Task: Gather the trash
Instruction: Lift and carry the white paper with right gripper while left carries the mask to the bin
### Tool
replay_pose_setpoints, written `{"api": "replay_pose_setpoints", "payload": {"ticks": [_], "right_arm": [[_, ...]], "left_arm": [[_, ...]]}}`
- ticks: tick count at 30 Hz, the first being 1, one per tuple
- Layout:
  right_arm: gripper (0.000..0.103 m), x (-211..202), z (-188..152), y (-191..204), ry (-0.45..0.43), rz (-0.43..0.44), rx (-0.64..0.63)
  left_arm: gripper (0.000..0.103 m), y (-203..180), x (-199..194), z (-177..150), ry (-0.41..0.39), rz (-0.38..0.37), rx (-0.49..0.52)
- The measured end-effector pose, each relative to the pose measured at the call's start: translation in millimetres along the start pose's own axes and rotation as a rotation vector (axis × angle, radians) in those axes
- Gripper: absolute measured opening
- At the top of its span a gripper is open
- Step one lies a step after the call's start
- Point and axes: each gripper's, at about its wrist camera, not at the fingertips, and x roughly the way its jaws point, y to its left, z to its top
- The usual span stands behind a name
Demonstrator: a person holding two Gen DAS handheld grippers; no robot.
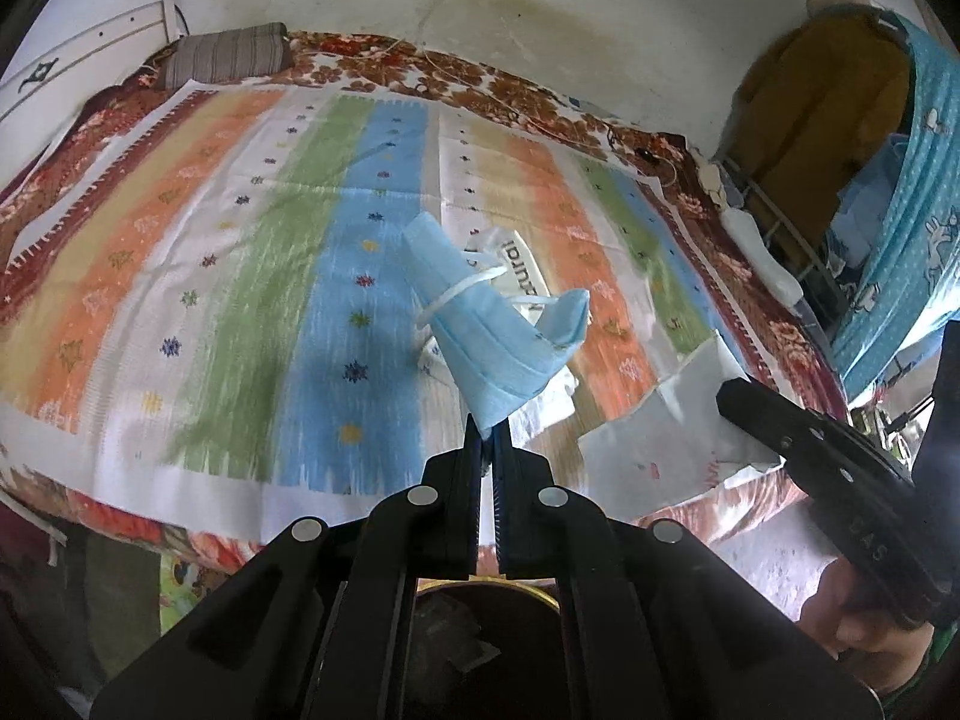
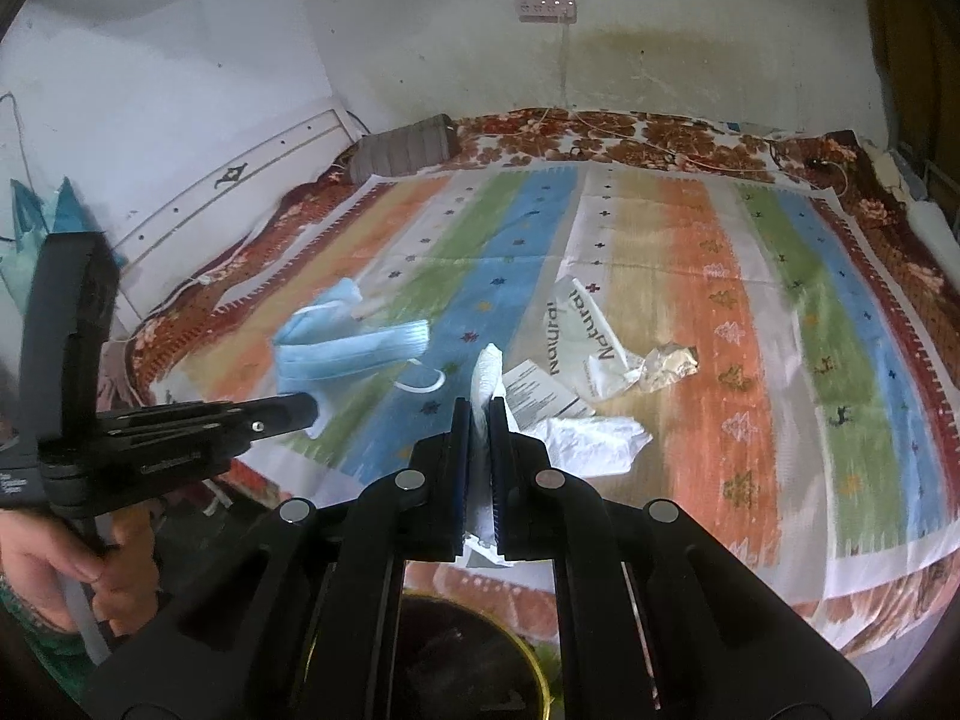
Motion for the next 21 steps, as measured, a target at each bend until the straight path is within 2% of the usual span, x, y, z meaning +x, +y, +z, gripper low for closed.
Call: {"api": "replay_pose_setpoints", "payload": {"ticks": [13,21], "right_arm": [[0.005,-27.5,-28.5,11.2,-0.019,0.016,-0.016],[0.005,-33.9,-54.5,19.7,0.014,0.026,-0.033]], "left_arm": [[0.003,-10.7,-24.4,-38.0,-0.008,-0.021,0.045],[0.003,-9.8,-38.5,-66.9,-0.001,-0.048,0.034]]}}
